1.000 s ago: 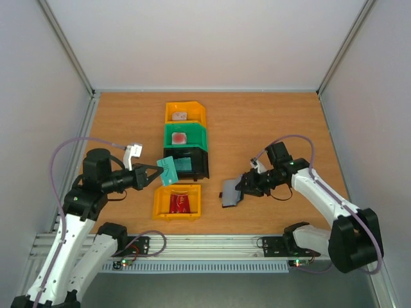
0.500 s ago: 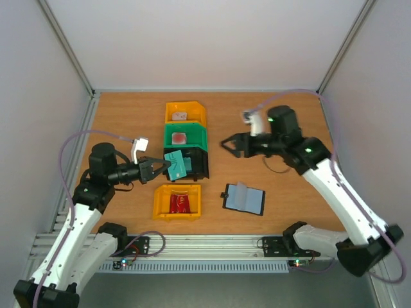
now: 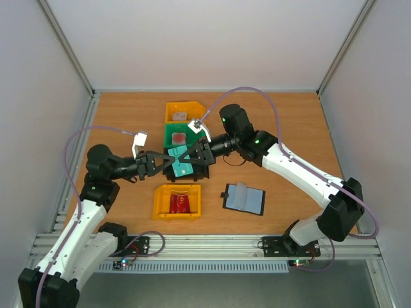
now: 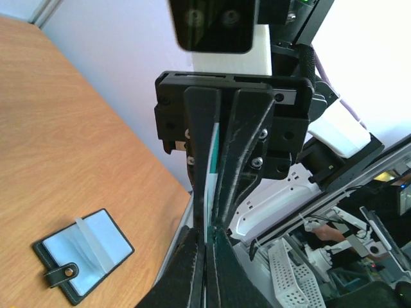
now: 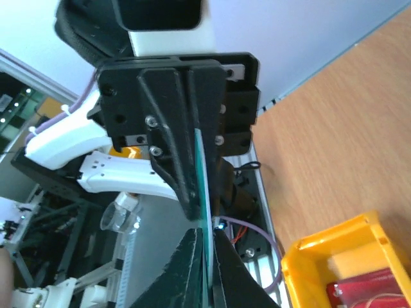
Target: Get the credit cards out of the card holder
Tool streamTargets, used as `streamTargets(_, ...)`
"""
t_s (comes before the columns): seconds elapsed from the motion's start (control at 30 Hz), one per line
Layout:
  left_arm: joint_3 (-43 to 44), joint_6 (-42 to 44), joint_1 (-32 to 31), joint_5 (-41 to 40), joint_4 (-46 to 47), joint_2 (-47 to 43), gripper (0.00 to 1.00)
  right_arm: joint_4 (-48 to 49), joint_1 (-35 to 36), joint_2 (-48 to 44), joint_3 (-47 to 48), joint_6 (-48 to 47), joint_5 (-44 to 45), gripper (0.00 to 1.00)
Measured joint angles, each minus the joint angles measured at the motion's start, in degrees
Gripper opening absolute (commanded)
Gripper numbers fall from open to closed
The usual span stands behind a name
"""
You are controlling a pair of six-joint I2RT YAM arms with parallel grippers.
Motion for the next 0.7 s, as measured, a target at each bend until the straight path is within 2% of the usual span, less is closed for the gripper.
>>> streamTargets(0.07, -0.15, -1.22, -0.04, 0.44, 1.33, 0.79, 0.0, 2.73, 0.04, -0.31, -0.37, 1.49, -0.83, 0.01)
streamTargets(0.1, -0.13, -1.55, -0.04, 0.48, 1.6, 0.92, 0.04, 3.82, 0.04, -0.44, -0.94, 2.12, -0.92, 0.01)
streamTargets(0.13, -0.07, -1.62, -0.04, 0.15, 1.03, 0.9, 0.29, 4.68, 0.04, -0.46, -1.44, 2.86, -0.96, 0.01)
streamTargets(0.2, 1.01, 0.0, -0.04, -2.29, -4.61, 0.92, 0.86, 5.35, 0.0, -0.44, -2.4, 4.15, 0.07, 0.01)
streamTargets(0.23, 2.05, 1.49, -0.17, -4.83, -9.09, 0.94, 0.96, 5.27, -0.04, -0.31, -2.62, 4.74, 0.76, 0.01)
streamTargets(0.33, 5.81, 7.41, -0.26, -17.94, -24.59, 1.68, 1.0, 2.75, -0.63, 2.25, -1.22, 7.45, 5.66, 0.01)
streamTargets(0.43, 6.14, 13.51, 0.28, -32.11, -36.74, 0.83, 1.0, -1.07, -1.25, 10.03, 3.54, 10.01, 12.09, 0.01)
streamTargets(0.57, 5.49, 19.39, 0.79, -46.07, -45.94, -3.63, 0.99, -4.59, -1.6, 20.7, 7.52, 13.38, 18.16, 0.01)
streamTargets(0.7, 5.16, 22.69, 0.87, -53.07, -49.18, -5.79, 0.99, -6.4, -1.66, 26.84, 7.78, 16.15, 21.53, 0.01)
